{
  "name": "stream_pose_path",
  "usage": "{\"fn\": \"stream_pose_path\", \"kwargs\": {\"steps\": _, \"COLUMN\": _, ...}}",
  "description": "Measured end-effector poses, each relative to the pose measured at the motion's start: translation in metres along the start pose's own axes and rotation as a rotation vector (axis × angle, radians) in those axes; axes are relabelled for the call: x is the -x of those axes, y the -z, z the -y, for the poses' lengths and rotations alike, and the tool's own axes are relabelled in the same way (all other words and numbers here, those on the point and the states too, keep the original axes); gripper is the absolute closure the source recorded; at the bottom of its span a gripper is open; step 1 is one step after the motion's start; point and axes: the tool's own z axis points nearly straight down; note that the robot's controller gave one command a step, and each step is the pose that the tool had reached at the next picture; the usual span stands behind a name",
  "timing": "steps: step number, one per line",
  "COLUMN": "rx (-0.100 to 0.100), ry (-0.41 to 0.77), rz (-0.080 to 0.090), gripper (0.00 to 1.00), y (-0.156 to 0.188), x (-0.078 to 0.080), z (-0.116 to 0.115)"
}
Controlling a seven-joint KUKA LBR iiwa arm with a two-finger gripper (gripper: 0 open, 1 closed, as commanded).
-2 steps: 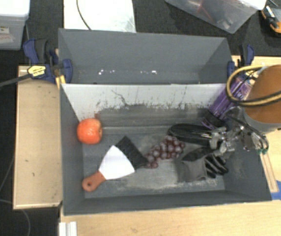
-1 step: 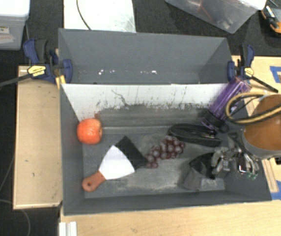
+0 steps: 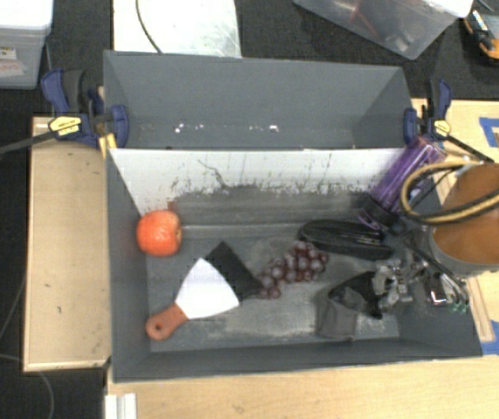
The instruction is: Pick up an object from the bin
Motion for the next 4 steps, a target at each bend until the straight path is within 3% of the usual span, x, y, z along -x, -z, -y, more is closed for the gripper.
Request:
{"fn": "stream_pose_path", "kwargs": {"steps": 1, "rx": 0.005, "ry": -0.067, "rz": -0.014, "gripper": 1.00, "y": 0.027, "x": -0.003, "z": -0.001}}
{"fn": "stream_pose_path", "kwargs": {"steps": 2, "rx": 0.005, "ry": 0.092, "rz": -0.008, "gripper": 1.00, "y": 0.005, "x": -0.014, "z": -0.011}}
{"fn": "stream_pose_path", "kwargs": {"steps": 3, "rx": 0.005, "ry": 0.094, "rz": -0.007, "gripper": 1.00, "y": 0.005, "x": -0.014, "z": -0.011}}
{"fn": "stream_pose_path", "kwargs": {"steps": 4, "rx": 0.003, "ry": 0.076, "rz": 0.002, "gripper": 1.00, "y": 0.118, "x": -0.002, "z": -0.027}}
